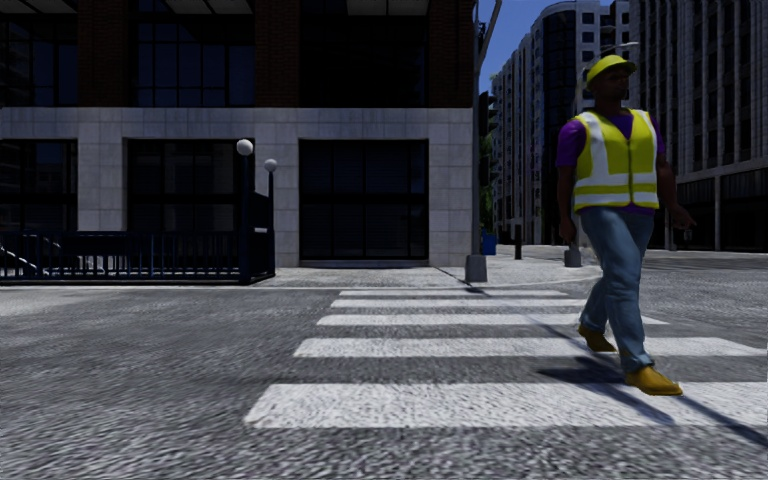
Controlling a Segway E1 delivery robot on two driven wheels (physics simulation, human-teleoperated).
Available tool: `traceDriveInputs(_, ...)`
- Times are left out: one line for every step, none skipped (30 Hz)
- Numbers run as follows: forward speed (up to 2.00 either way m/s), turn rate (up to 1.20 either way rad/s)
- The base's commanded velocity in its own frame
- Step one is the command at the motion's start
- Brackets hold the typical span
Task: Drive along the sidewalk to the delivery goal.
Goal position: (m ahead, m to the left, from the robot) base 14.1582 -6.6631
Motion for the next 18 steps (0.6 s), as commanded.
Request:
traceDriveInputs(1.6, 0.0)
traceDriveInputs(1.6, 0.0)
traceDriveInputs(1.6, 0.0)
traceDriveInputs(1.6, 0.0)
traceDriveInputs(1.6, -0.18)
traceDriveInputs(1.6, -0.18)
traceDriveInputs(1.6, -0.35)
traceDriveInputs(1.6, -0.42)
traceDriveInputs(1.6, -0.43)
traceDriveInputs(1.6, -0.43)
traceDriveInputs(1.6, -0.44)
traceDriveInputs(1.6, -0.44)
traceDriveInputs(1.6, -0.44)
traceDriveInputs(1.6, -0.33)
traceDriveInputs(1.6, -0.1)
traceDriveInputs(1.6, -0.1)
traceDriveInputs(1.6, 0.0)
traceDriveInputs(1.6, 0.0)
